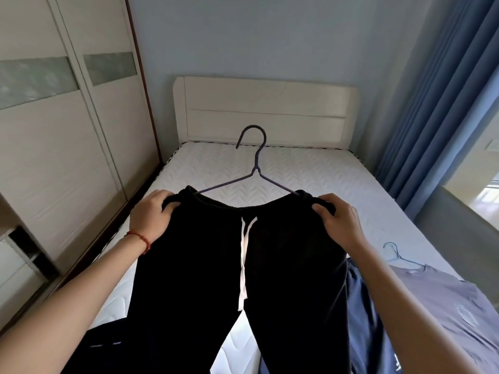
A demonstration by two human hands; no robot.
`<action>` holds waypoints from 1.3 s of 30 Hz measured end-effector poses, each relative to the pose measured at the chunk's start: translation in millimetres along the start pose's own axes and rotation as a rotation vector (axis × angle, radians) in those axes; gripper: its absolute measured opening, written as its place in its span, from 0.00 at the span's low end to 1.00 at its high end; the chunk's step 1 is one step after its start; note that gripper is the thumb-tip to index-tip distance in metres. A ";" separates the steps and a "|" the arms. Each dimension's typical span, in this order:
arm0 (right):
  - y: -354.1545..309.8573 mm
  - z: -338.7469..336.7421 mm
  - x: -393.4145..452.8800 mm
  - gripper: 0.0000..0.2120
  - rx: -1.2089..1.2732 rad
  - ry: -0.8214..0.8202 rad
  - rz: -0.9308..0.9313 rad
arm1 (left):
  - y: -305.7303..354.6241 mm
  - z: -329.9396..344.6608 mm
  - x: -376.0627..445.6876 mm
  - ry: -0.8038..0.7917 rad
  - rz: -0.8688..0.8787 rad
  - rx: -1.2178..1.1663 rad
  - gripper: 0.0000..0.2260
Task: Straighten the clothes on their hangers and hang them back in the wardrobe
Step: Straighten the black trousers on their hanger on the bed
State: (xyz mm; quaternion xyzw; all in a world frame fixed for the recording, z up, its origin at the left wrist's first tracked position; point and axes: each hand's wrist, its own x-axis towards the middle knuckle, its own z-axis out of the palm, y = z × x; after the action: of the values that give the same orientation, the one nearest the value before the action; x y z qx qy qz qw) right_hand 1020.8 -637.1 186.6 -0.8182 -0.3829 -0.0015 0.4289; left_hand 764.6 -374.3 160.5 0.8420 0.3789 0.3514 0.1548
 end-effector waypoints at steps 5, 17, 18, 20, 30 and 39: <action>35.3 28.7 62.8 0.08 0.049 -0.062 0.046 | 3.4 39.8 47.8 0.014 -0.041 0.080 0.09; 106.7 128.2 174.3 0.10 0.032 -0.118 0.085 | -59.7 152.8 146.4 -0.069 -0.119 0.076 0.10; 120.8 142.9 179.0 0.10 0.009 -0.124 0.099 | -71.6 171.9 149.5 -0.098 -0.123 0.078 0.10; 151.7 174.6 186.4 0.10 -0.040 -0.132 0.132 | -96.6 212.6 153.8 -0.144 -0.118 0.095 0.10; 298.9 328.0 203.0 0.12 -0.210 -0.182 0.251 | -220.5 391.8 145.1 -0.284 -0.077 0.201 0.12; 366.8 414.3 233.8 0.19 -0.600 -0.121 0.165 | -277.3 493.5 147.7 -0.162 0.025 0.326 0.17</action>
State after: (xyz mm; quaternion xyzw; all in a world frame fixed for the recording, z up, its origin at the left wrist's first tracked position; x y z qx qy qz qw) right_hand 1281.3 -324.0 -254.9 -0.9352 -0.3223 -0.0309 0.1436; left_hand 1036.7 -76.8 -263.5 0.8861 0.4066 0.2184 0.0416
